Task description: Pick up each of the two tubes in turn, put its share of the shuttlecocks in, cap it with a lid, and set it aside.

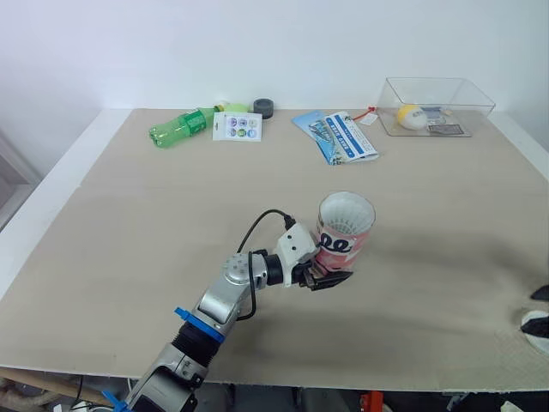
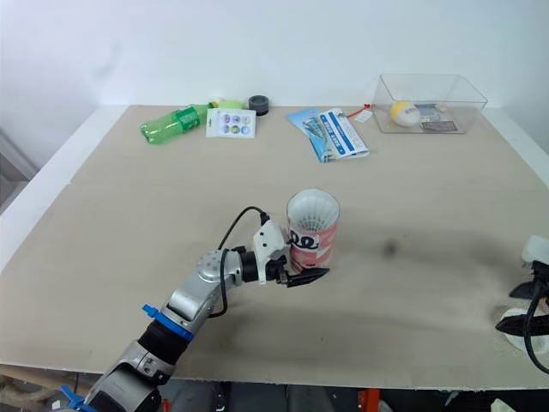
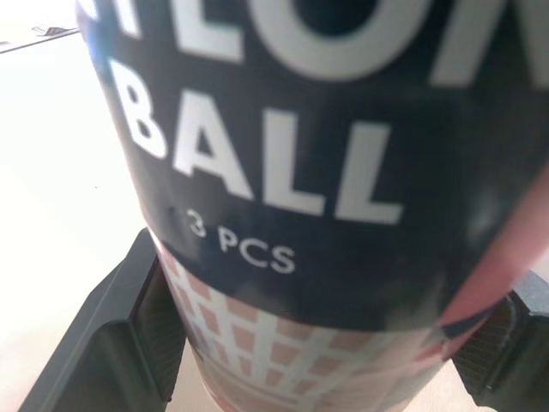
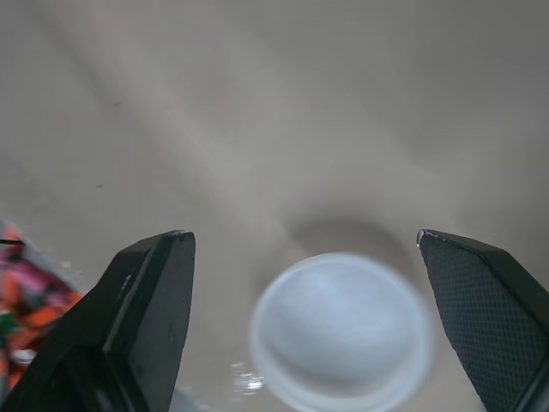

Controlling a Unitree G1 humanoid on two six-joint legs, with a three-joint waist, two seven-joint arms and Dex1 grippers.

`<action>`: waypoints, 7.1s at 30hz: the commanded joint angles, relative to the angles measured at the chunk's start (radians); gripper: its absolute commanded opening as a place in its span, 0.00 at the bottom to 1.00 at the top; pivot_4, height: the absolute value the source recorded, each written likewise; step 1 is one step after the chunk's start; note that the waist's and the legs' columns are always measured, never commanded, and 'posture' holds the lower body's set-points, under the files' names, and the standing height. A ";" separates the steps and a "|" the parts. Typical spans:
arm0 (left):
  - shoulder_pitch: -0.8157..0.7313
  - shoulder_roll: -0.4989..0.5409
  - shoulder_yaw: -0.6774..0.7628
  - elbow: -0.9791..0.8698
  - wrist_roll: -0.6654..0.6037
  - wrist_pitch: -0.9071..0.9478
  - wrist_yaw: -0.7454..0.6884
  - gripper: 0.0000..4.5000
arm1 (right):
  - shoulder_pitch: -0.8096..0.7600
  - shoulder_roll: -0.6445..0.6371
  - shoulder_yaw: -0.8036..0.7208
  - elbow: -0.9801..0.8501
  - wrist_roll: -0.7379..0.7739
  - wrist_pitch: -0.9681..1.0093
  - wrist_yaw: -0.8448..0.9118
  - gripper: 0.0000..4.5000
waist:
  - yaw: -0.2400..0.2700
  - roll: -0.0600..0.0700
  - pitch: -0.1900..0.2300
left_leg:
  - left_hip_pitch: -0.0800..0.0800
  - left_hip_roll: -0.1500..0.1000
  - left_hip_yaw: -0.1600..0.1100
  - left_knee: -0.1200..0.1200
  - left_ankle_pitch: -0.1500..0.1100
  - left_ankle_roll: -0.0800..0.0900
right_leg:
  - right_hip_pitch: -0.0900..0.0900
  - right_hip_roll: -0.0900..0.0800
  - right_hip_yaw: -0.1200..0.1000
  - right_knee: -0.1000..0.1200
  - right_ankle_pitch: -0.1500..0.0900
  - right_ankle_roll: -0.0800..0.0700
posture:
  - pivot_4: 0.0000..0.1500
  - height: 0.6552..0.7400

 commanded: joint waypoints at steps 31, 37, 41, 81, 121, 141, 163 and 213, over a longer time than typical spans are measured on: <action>-0.004 -0.008 -0.005 0.026 -0.001 -0.026 -0.007 0.81 | 0.242 0.112 -0.167 -0.175 -0.023 0.157 -0.210 0.47 | 0.000 -0.006 0.001 | 0.000 0.000 0.000 0.002 0.000 0.000 | 0.000 0.000 0.000 0.000 0.000 0.000 | 1.00 1.00; -0.004 -0.005 -0.006 0.042 -0.001 -0.036 -0.010 0.81 | 0.267 0.117 -0.168 -0.164 -0.040 0.142 -0.229 0.01 | 0.002 -0.011 0.000 | 0.000 0.000 -0.002 0.001 0.000 -0.001 | 0.001 0.000 -0.001 0.000 -0.001 0.000 | 1.00 1.00; -0.008 -0.006 -0.002 0.069 -0.003 -0.055 -0.015 0.81 | 0.269 0.123 -0.167 -0.151 -0.040 0.122 -0.236 0.01 | 0.003 -0.014 0.000 | -0.001 -0.001 -0.001 0.002 0.000 -0.001 | 0.002 -0.001 -0.001 -0.001 0.000 0.000 | 1.00 1.00; -0.117 0.005 0.019 0.322 0.022 -0.153 -0.127 0.81 | -0.432 0.080 0.036 -0.613 0.112 -0.109 -0.047 0.01 | -0.018 -0.006 -0.003 | 0.000 0.000 -0.001 0.001 -0.001 -0.001 | 0.000 -0.001 -0.002 -0.001 0.000 0.000 | 1.00 1.00; -0.132 0.035 0.052 0.357 0.019 -0.066 -0.156 0.81 | -1.476 0.213 1.136 -0.345 0.297 -0.694 0.051 0.01 | -0.024 -0.004 -0.004 | 0.001 0.002 -0.001 -0.005 -0.001 -0.002 | -0.002 0.000 -0.004 0.000 -0.002 -0.005 | 1.00 1.00; -0.132 0.032 0.050 0.364 0.021 -0.058 -0.152 0.81 | -1.520 0.176 1.164 -0.408 0.384 -0.636 0.051 0.01 | -0.024 -0.004 -0.004 | 0.001 0.003 -0.002 -0.005 -0.001 -0.002 | -0.002 0.000 -0.004 0.000 -0.002 -0.005 | 1.00 1.00; -0.127 0.019 0.050 0.356 0.013 -0.044 -0.143 0.81 | -1.545 0.198 1.253 -0.339 0.335 -0.692 0.051 0.01 | -0.024 -0.004 -0.004 | 0.001 0.002 -0.002 -0.004 -0.001 -0.002 | -0.002 0.000 -0.004 0.000 -0.002 -0.005 | 1.00 1.00; -0.115 0.043 0.062 0.320 0.012 -0.012 -0.152 0.81 | -0.873 0.494 0.427 -0.479 0.344 0.098 -0.217 0.01 | -0.024 -0.005 -0.007 | 0.001 0.008 -0.002 -0.002 -0.001 -0.001 | -0.002 0.006 -0.005 0.002 0.002 -0.006 | 1.00 1.00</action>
